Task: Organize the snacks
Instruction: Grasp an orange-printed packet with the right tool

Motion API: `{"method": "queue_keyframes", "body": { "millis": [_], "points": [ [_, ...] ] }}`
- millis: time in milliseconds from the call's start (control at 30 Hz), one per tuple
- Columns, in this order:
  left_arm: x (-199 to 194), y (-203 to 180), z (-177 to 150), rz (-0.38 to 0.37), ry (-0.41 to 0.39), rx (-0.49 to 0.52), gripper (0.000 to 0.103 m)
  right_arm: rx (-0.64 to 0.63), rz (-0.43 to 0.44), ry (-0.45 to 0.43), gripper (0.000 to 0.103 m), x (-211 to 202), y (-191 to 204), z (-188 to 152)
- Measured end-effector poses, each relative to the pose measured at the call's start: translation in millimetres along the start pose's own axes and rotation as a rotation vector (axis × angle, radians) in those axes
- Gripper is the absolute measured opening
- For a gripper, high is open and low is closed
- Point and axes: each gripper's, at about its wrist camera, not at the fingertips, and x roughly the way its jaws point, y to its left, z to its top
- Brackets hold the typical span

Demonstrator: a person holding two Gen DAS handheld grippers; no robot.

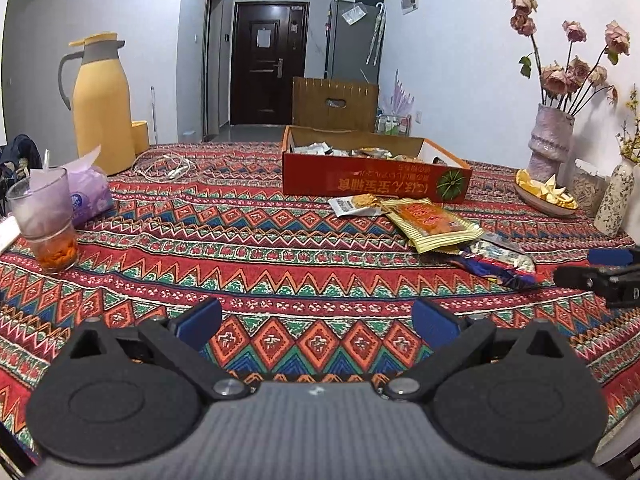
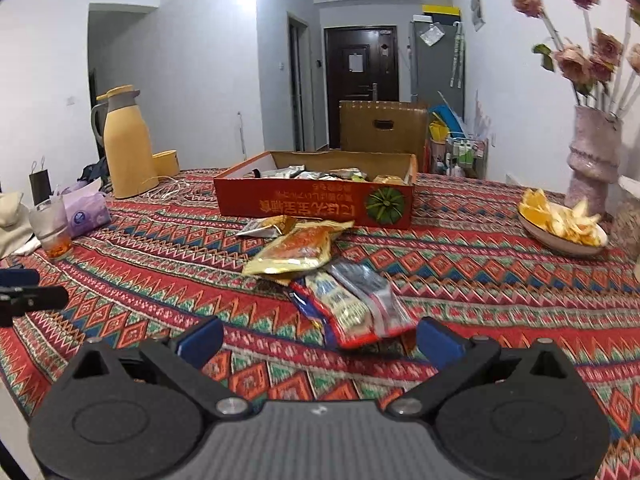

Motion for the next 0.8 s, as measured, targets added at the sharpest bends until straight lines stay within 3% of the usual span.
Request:
{"method": "queue_keyframes", "body": {
  "millis": [233,400,500,633,667,800],
  "points": [
    [23.2,16.0,7.3,0.018,0.014,-0.034,0.103,-0.063,0.027,0.051,0.103,74.2,19.8,50.5],
    [32.0,32.4,6.8,0.035,0.027,-0.065,0.103,-0.104,-0.011,0.118,0.100,157.5,32.1,92.3],
    [33.9,42.1,7.1,0.038,0.027,-0.073,0.103,-0.135,-0.046,0.168,0.091,199.9,39.9,98.2],
    [41.4,50.6,12.7,0.058,0.033,-0.055,0.103,-0.149,-0.088,0.230,0.089,229.2,41.2,90.3],
    [44.0,50.8,14.9,0.057,0.034,-0.045,0.103,-0.152,-0.100,0.233,0.088,231.3,39.9,87.7],
    [58.2,43.0,26.5,0.018,0.023,0.029,0.103,-0.089,-0.063,0.219,0.065,227.0,23.1,80.8]
  ]
}}
